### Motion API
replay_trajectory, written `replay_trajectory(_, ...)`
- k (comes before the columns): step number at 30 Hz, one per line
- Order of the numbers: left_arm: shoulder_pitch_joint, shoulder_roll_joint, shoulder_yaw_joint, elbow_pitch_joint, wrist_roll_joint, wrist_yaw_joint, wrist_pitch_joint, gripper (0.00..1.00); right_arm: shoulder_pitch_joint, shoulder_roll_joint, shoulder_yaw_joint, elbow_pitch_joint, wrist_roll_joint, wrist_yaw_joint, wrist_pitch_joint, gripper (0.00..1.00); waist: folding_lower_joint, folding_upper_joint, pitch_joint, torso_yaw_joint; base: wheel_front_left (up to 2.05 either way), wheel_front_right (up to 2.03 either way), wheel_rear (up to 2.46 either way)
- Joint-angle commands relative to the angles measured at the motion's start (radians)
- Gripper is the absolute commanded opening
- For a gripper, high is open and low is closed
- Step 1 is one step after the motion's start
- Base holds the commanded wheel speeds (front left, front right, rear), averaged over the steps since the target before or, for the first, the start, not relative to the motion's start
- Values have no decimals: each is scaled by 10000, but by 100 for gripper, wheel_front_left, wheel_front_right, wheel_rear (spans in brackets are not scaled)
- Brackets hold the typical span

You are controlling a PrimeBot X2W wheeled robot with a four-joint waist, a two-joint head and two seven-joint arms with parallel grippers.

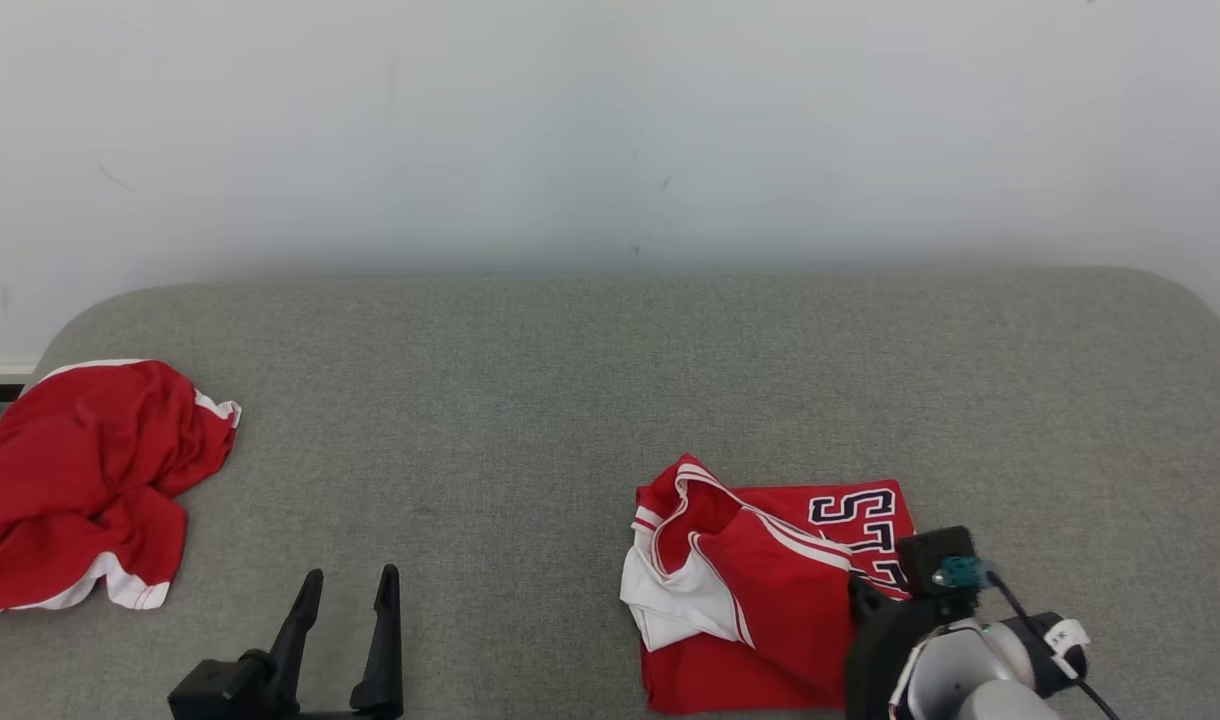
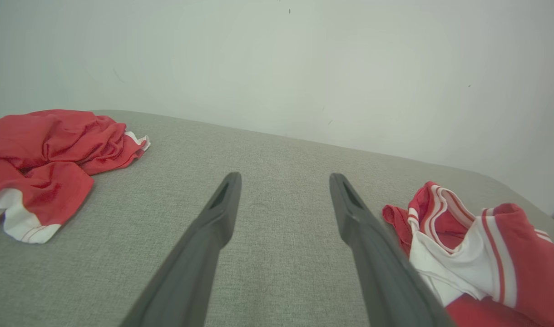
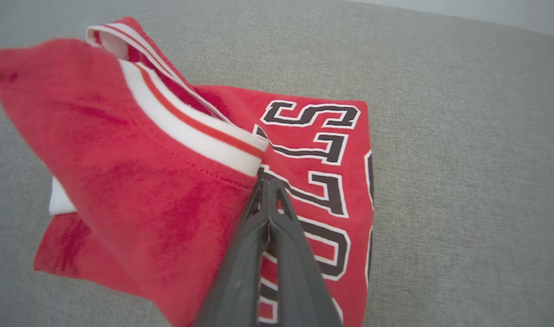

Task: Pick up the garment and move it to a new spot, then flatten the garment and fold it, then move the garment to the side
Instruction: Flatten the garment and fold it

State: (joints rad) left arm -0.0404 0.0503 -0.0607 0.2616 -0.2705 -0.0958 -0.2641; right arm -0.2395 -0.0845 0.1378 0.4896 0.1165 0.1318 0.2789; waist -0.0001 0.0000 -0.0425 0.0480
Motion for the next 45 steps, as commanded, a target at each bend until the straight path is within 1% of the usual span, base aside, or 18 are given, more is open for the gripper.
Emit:
replay_trajectory(1,-125,6,4,18,139,-2,2,100,-219,121,284,209,-68,-25,-113,0,1,0,33,106,0,0,0)
replay_trajectory(4,-147,3,35,38,166,-50,2,100,-491,275,1014,674,144,-25,-293,0,1,0,43,203,0,0,0)
replay_trajectory(7,-169,5,61,81,212,-79,2,100,-801,324,1900,1070,627,-25,-481,0,1,0,57,288,0,0,0)
replay_trajectory(10,-185,6,19,119,230,-105,2,100,-1024,343,3180,1196,1566,-25,-662,0,1,0,51,417,0,0,0)
replay_trajectory(13,-199,5,1,160,247,-140,2,100,-1248,318,4119,1116,2407,-25,-824,0,1,0,26,486,0,0,0)
replay_trajectory(16,-171,6,81,174,304,-142,2,100,-1466,324,4429,971,2868,-25,-1184,0,1,0,-33,477,0,0,0)
replay_trajectory(18,-66,5,201,163,331,-129,2,100,-1536,323,4310,857,2993,-25,-1548,0,1,0,-108,393,0,0,0)
replay_trajectory(19,5,5,279,145,343,-120,2,100,-1541,324,4231,814,2976,-25,-1712,4,1,0,-147,331,0,0,0)
replay_trajectory(20,5,5,279,145,343,-120,2,100,-1541,324,4231,814,2976,-25,-1712,4,1,0,-147,331,0,0,0)
replay_trajectory(21,72,6,364,127,362,-113,2,100,-1552,327,4121,762,2848,-25,-1866,57,1,0,-185,259,0,0,0)
replay_trajectory(22,111,8,470,89,399,-93,2,100,-1553,329,3938,641,2762,-25,-2081,100,1,0,-222,154,0,0,0)
replay_trajectory(26,252,5,754,-82,582,-45,2,100,-1267,329,2866,212,2191,-25,-2739,100,1,0,-350,-231,0,0,0)
replay_trajectory(30,325,3,985,-152,761,-21,2,100,-922,256,1749,-434,1421,-25,-3006,100,1,0,-462,-564,0,0,0)
replay_trajectory(32,391,5,1085,-192,780,-10,2,100,-651,126,1475,-825,1198,-25,-3074,100,1,0,-520,-697,0,0,0)
replay_trajectory(33,500,5,1168,-198,739,-5,2,100,-413,-232,1409,-1178,1029,-25,-3167,100,1,0,-573,-802,0,0,0)
replay_trajectory(35,565,3,1217,-194,770,-25,2,100,-142,-583,1171,-1409,1074,-25,-3248,100,1,0,-632,-881,0,0,0)
replay_trajectory(40,785,8,1367,-188,836,-66,2,100,475,-1164,434,-1565,1161,-25,-3437,100,1,0,-794,-1041,0,0,0)
replay_trajectory(45,1007,6,1568,-338,894,-79,2,100,835,-1409,88,-1400,1307,-25,-3688,100,1,0,-908,-1105,0,0,0)
